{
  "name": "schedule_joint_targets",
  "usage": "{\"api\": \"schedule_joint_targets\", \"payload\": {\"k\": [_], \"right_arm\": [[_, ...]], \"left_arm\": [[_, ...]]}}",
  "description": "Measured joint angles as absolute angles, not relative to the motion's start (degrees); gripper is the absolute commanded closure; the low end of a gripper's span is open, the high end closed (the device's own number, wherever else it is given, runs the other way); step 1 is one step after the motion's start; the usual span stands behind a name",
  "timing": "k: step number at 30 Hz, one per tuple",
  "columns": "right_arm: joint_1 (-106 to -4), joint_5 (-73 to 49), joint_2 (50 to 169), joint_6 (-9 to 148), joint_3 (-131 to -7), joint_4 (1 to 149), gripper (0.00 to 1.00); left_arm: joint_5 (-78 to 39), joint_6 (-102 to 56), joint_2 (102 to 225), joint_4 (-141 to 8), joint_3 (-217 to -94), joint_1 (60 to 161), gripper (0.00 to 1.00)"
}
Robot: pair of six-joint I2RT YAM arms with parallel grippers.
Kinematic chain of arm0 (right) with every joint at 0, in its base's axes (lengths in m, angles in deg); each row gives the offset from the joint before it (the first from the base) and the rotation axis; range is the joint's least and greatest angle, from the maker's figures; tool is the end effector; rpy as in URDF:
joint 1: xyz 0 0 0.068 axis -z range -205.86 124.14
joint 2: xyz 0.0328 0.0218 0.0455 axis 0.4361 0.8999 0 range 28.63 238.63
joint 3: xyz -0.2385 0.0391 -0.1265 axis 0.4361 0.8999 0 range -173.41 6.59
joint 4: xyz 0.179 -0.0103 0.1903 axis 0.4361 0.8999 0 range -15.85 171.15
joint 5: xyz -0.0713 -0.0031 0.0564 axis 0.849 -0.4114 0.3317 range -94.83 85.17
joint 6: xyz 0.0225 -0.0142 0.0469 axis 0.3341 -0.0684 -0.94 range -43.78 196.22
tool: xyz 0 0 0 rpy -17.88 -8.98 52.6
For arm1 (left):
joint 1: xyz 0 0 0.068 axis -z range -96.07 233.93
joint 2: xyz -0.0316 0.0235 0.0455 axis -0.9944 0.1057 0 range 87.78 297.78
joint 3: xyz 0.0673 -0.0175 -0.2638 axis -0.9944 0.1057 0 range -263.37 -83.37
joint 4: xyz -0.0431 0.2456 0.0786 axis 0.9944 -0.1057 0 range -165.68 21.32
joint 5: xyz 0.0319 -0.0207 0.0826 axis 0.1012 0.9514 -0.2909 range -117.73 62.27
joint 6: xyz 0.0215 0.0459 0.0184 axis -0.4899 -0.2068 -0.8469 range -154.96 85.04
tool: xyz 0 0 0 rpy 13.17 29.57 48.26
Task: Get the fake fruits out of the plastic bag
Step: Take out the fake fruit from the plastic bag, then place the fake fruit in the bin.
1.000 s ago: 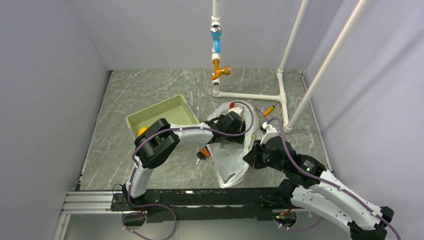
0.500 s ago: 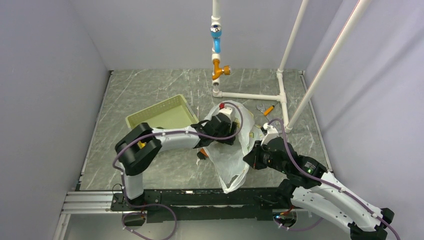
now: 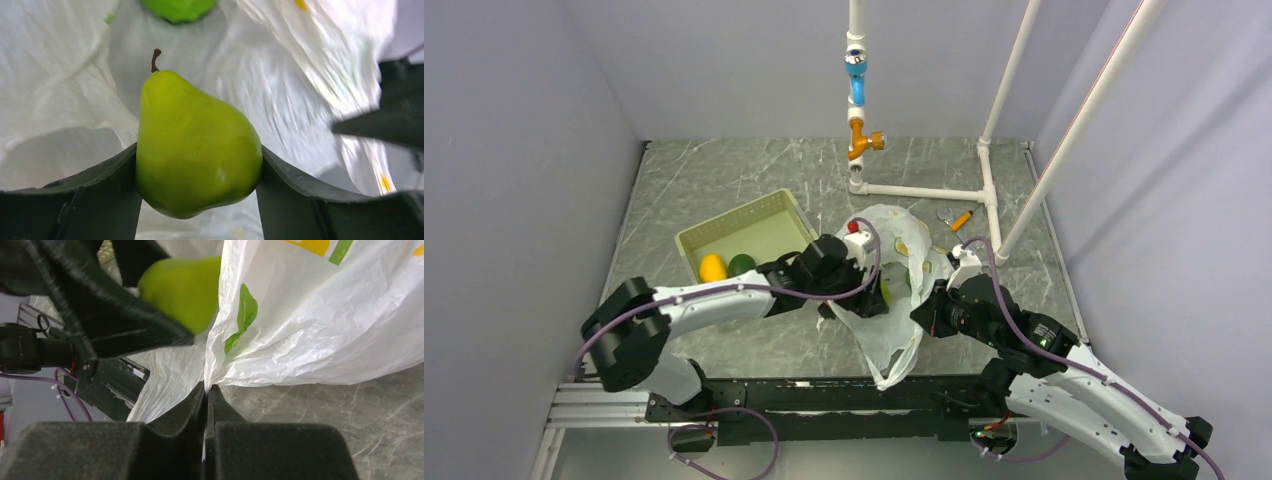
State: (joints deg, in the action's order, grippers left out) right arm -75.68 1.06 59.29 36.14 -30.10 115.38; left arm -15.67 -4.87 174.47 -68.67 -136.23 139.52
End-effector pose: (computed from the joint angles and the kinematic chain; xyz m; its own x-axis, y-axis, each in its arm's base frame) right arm 0.0800 0.0892 0.2704 -0.7391 0.1173 -0.6633 -0.3008 0.8236 0.4809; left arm 0.1817 -0.2782 0.2299 -0.7258 0.1920 -0.6605 0.6252 0.5845 -0.5171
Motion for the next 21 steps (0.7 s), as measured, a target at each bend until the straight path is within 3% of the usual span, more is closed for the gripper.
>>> {"api": "schedule_joint_targets", "payload": {"k": [6,10,12,21], "right_arm": [[-75.7,1.8,59.9,36.4,-30.1,115.1,0.95],[-75.7,2.1,60.1,36.7,-30.1,115.1,0.96],[-75.7,2.2,60.0,36.8,-30.1,115.1,0.96],[-75.7,2.2,60.0,36.8,-30.1,115.0,0.96]], "left_arm": [[-9.0,-4.7,163.3,-67.8,-130.0,139.5,0.78],[-9.2,-5.8,156.7,-69.5,-131.0,139.5,0.85],[-12.1,-6.8,154.6,-73.8,-133.3,139.6,0.95],[-37.3,-4.6,151.8,-94.9,-138.0,138.3,0.94]]}}
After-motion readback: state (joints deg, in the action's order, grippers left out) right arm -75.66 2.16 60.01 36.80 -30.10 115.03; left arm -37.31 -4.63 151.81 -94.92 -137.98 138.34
